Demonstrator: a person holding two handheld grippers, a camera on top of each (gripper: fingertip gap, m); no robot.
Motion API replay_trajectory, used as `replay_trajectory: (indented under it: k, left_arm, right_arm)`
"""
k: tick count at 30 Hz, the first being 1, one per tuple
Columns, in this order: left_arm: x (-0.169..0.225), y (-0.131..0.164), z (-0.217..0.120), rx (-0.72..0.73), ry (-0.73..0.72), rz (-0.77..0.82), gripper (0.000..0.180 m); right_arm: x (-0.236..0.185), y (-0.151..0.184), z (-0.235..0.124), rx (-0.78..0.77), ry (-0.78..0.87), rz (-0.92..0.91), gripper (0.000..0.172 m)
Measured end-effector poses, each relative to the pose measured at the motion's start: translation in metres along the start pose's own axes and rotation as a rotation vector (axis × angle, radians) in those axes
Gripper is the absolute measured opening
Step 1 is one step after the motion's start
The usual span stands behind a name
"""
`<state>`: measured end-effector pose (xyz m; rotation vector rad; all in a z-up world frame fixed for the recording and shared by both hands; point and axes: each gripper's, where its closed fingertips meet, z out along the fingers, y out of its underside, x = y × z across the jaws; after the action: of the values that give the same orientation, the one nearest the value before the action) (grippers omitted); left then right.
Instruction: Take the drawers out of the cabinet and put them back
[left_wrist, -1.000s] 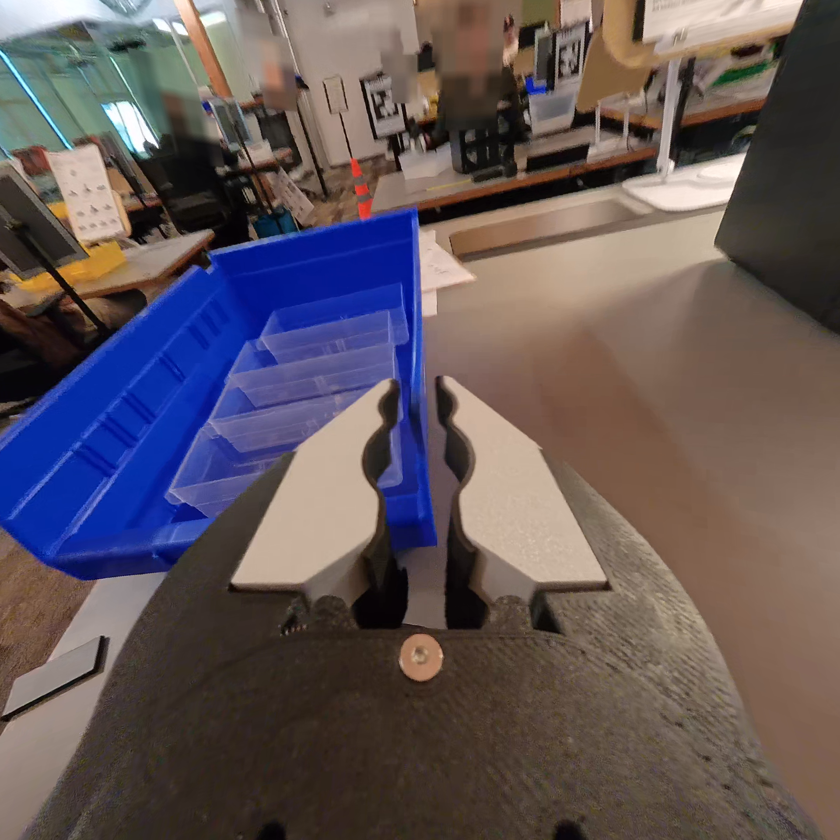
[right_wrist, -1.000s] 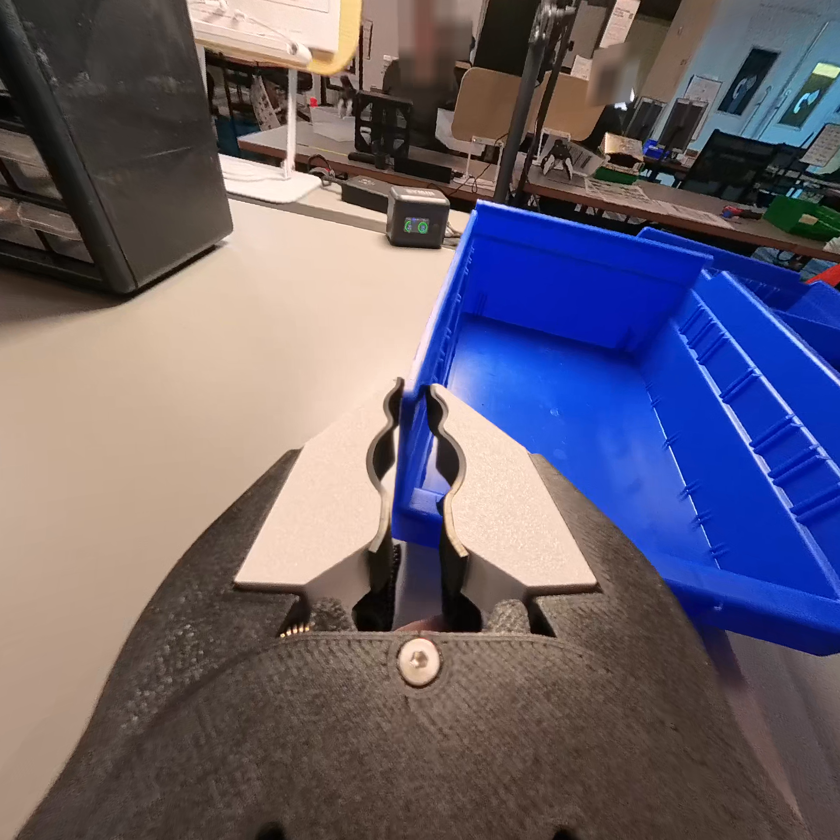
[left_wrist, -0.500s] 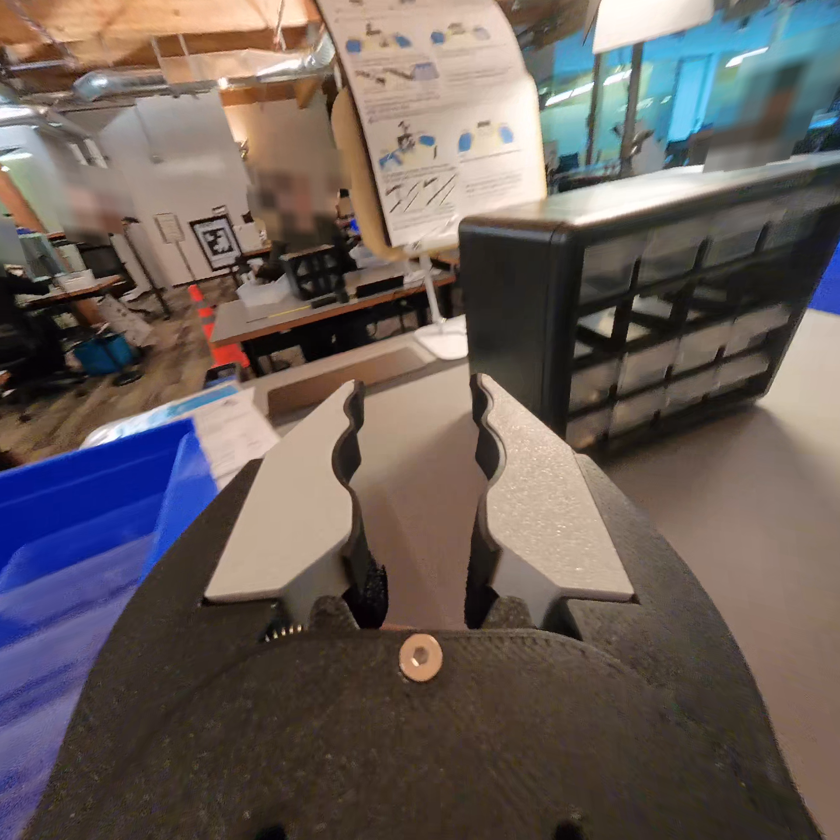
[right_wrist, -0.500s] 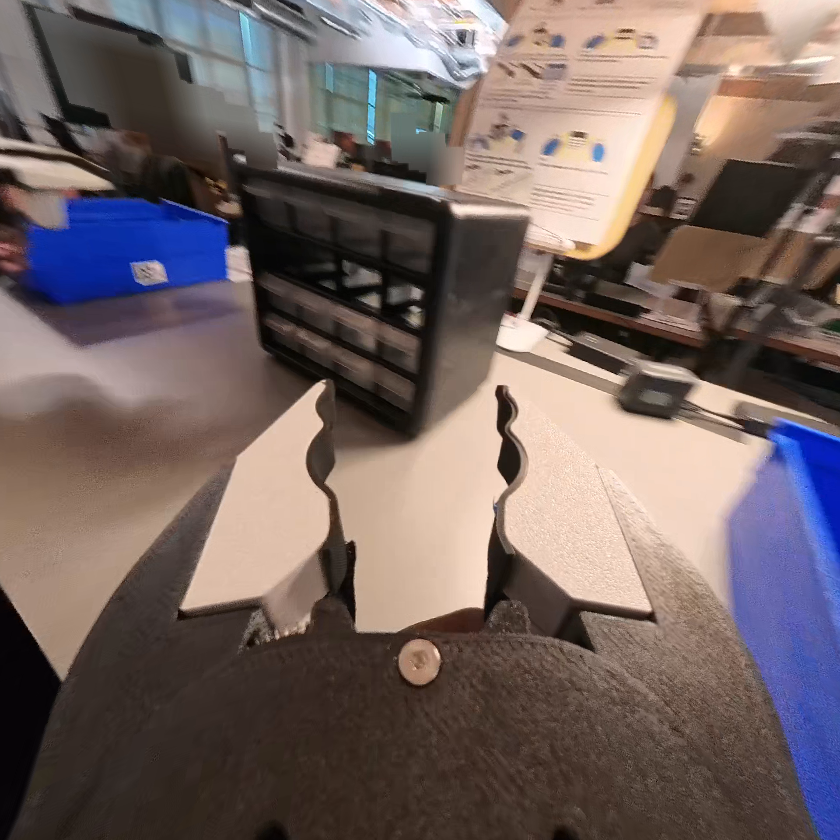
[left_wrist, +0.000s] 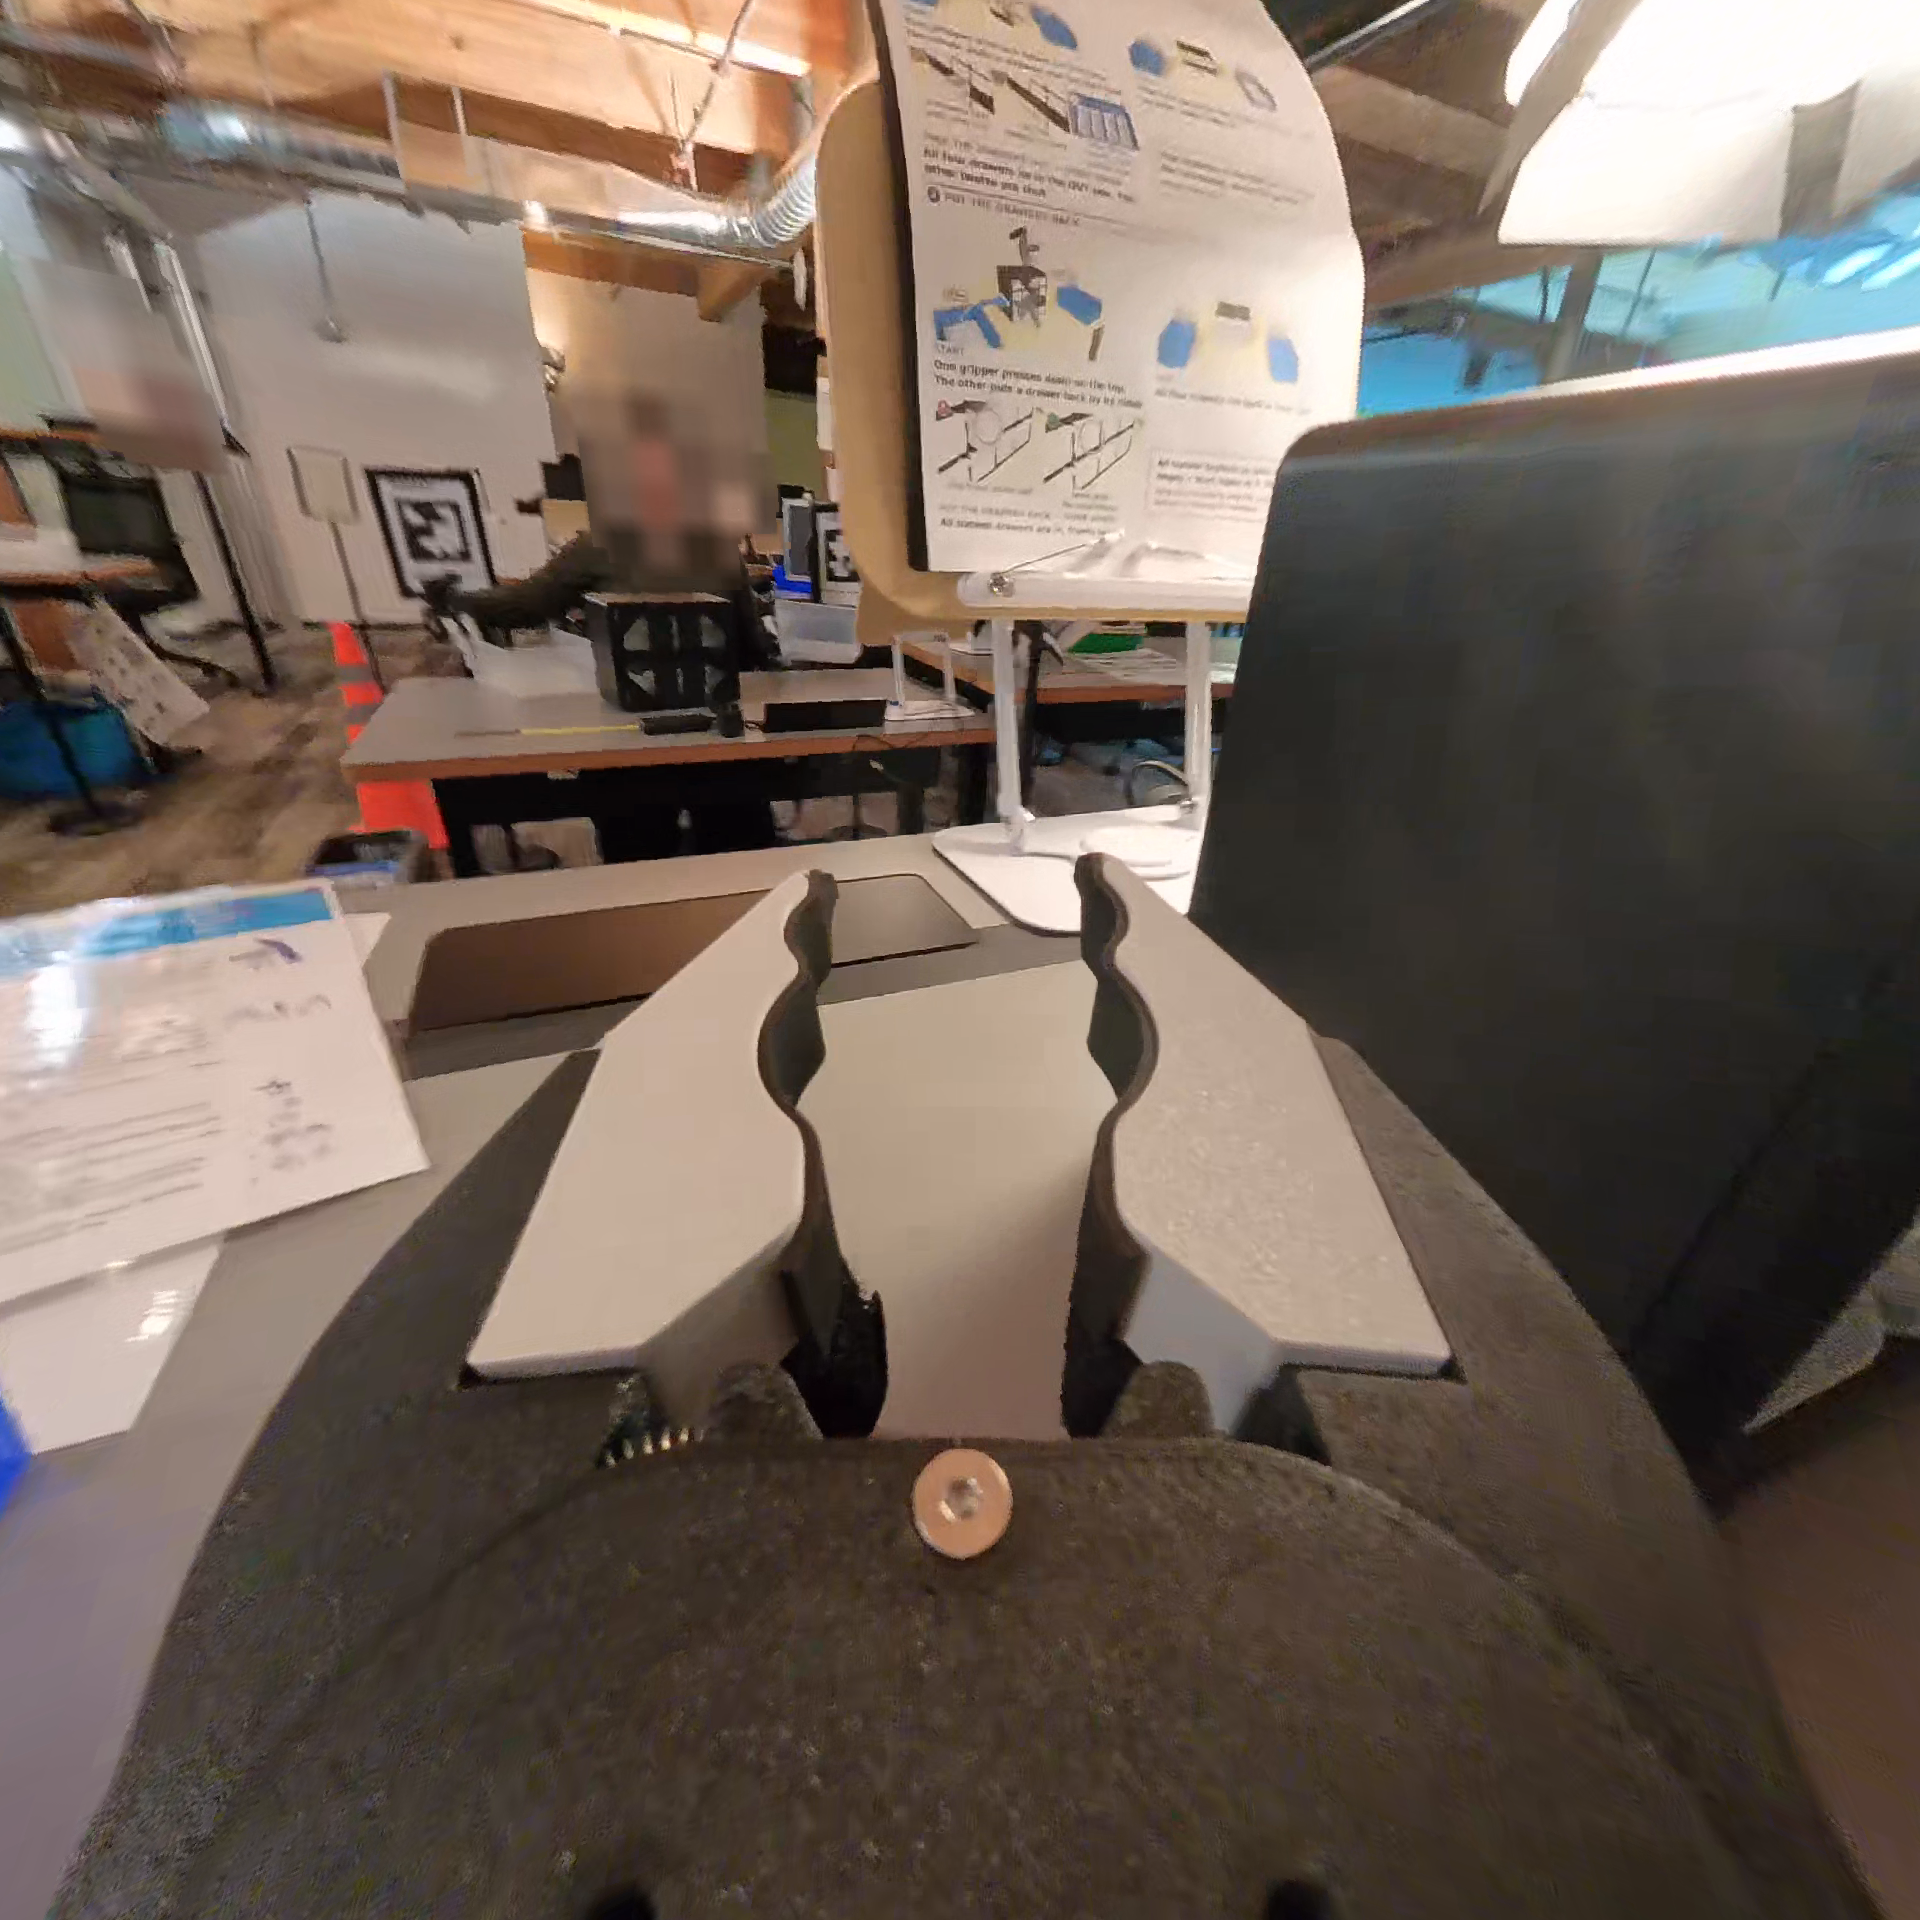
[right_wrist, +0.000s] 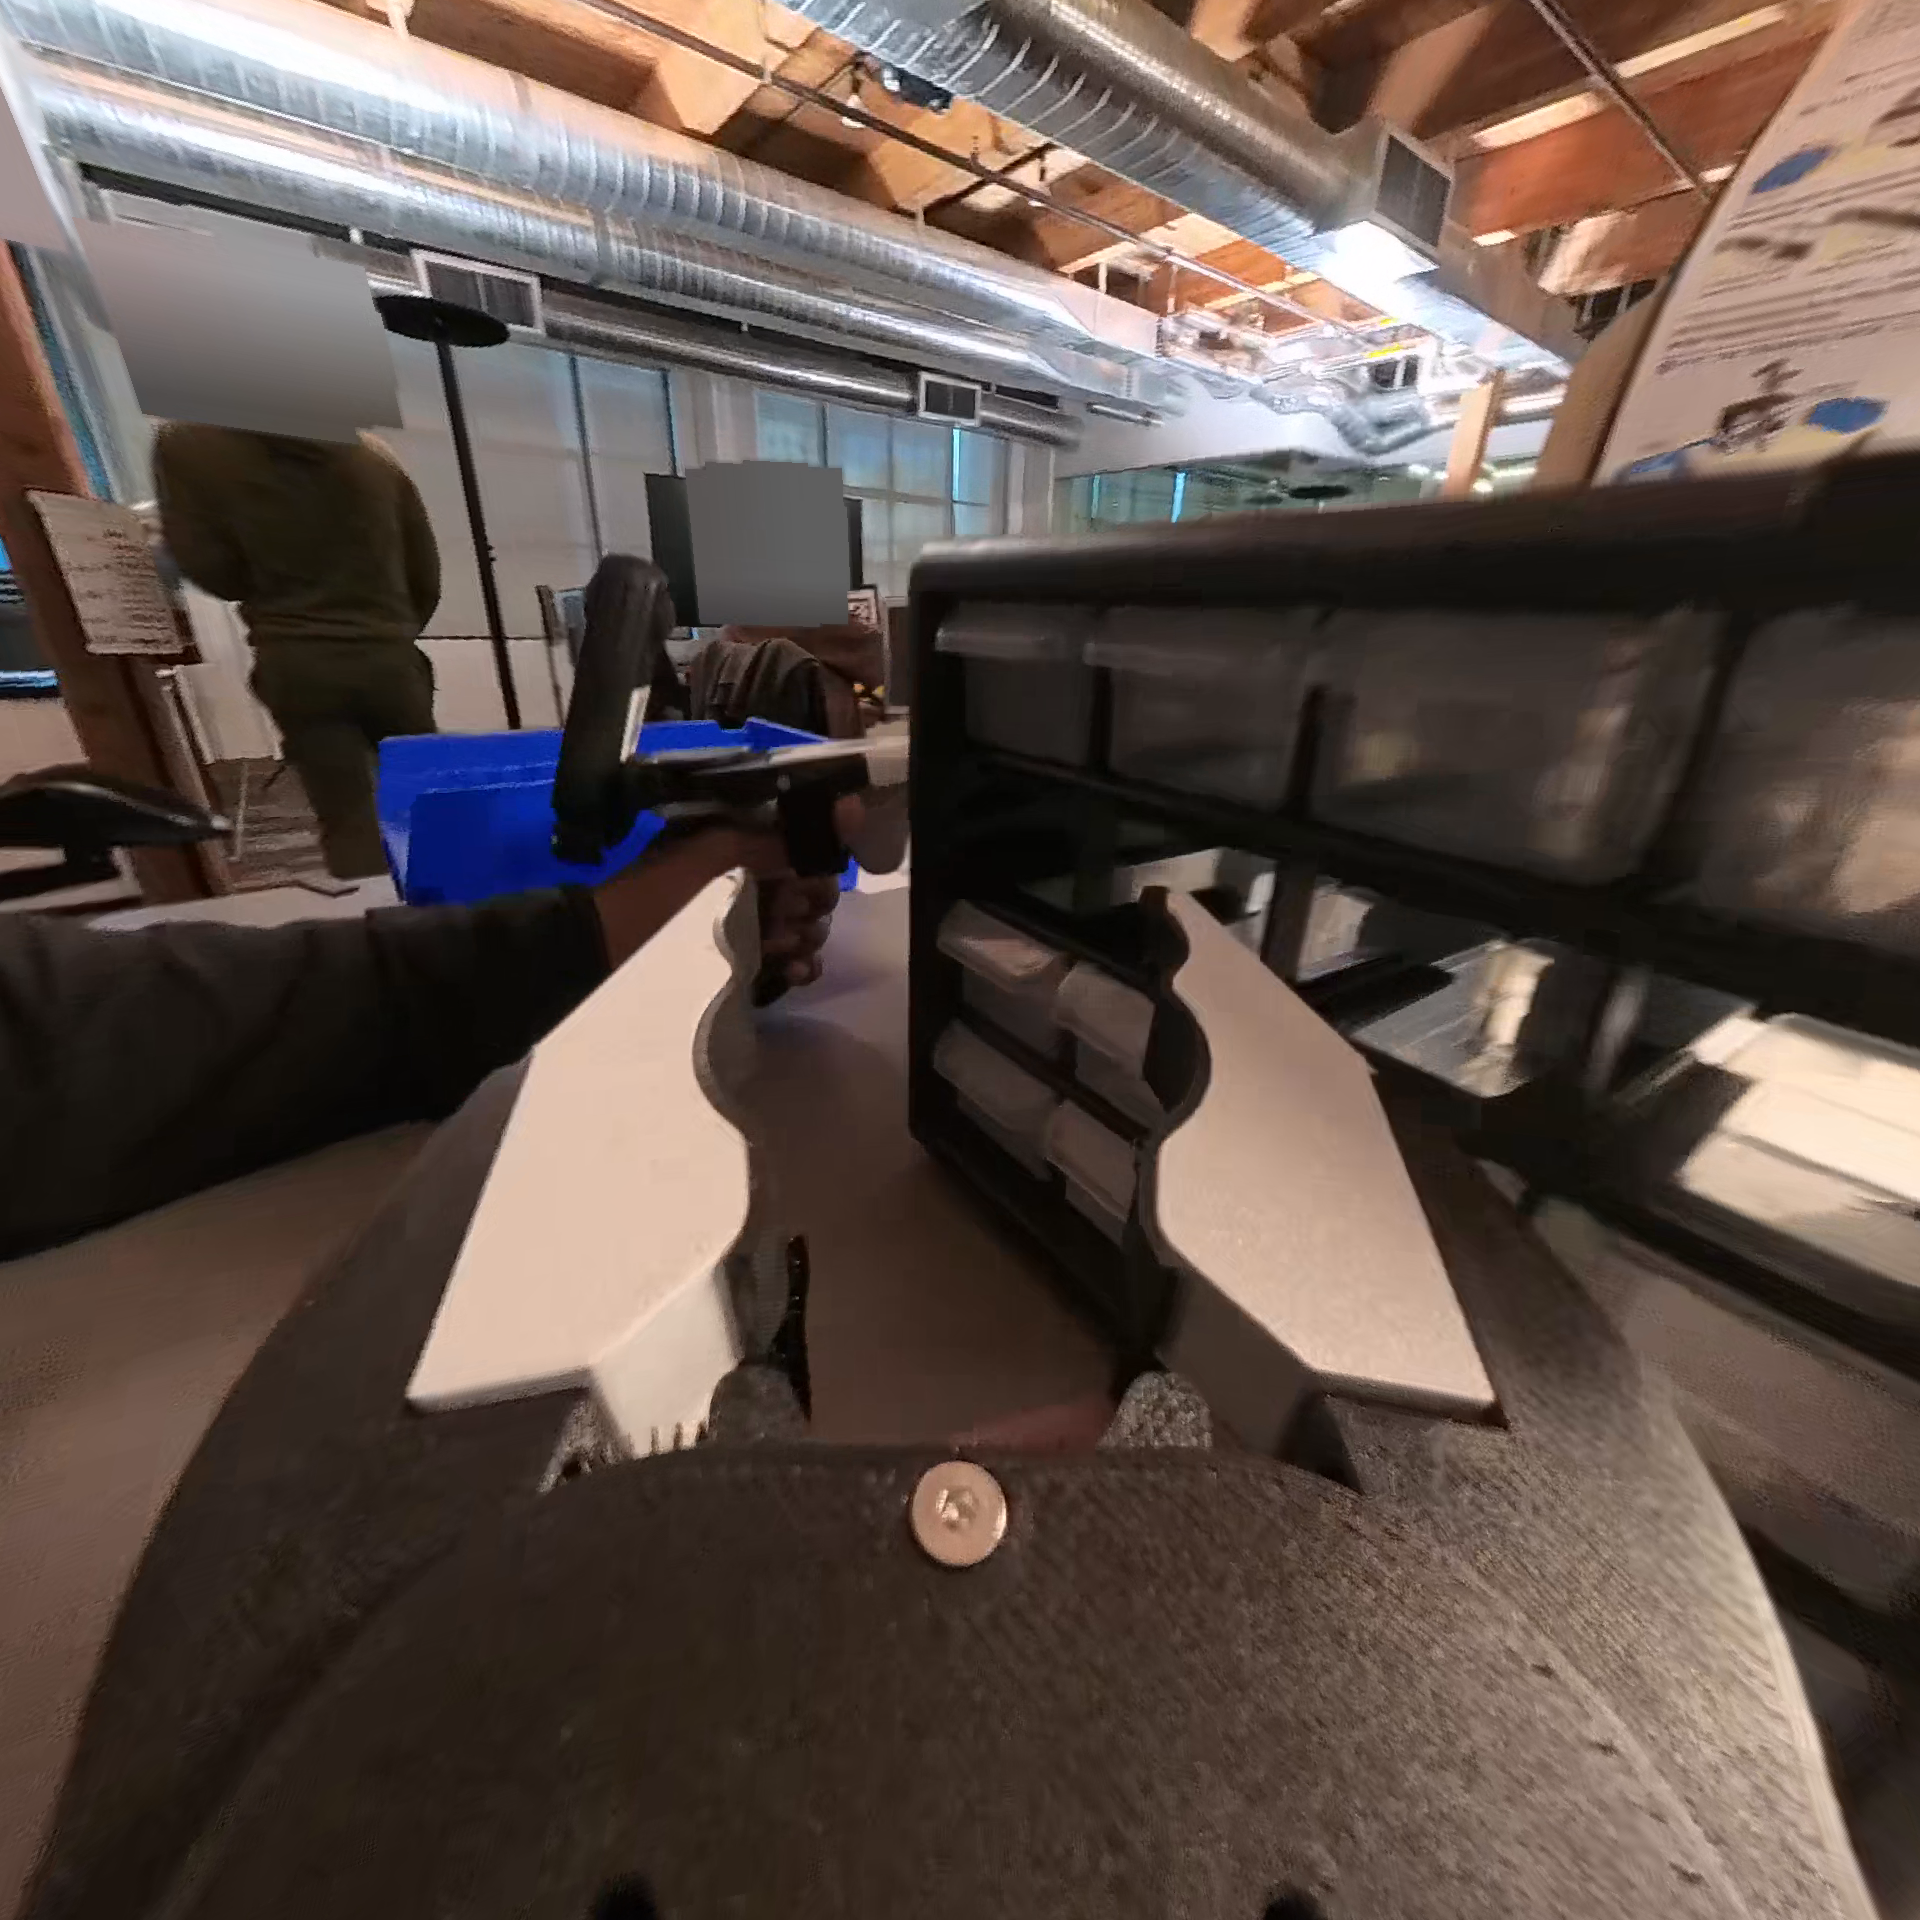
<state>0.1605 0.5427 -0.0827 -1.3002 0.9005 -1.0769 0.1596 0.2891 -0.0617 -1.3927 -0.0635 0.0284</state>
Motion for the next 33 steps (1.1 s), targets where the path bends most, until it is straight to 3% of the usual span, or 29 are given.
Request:
replay_trajectory:
  k: [6,12,21,33]
  left_arm:
    - [0.003,0.001,-0.019,0.061,-0.019,0.065,0.047]
    - [0.015,-0.002,-0.024,0.088,-0.001,0.119,0.047]
    - [0.023,0.001,-0.025,0.062,0.091,0.032,0.047]
    - [0.033,0.009,-0.019,0.010,0.112,0.084,0.047]
  right_arm:
    - [-0.016,0.012,-0.010,0.012,-0.069,-0.133,0.068]
    - [-0.003,0.017,-0.012,-0.016,-0.073,-0.006,0.068]
    - [0.011,0.008,-0.024,0.027,-0.065,0.115,0.060]
    - [0.015,0.016,-0.020,-0.014,-0.053,0.098,0.058]
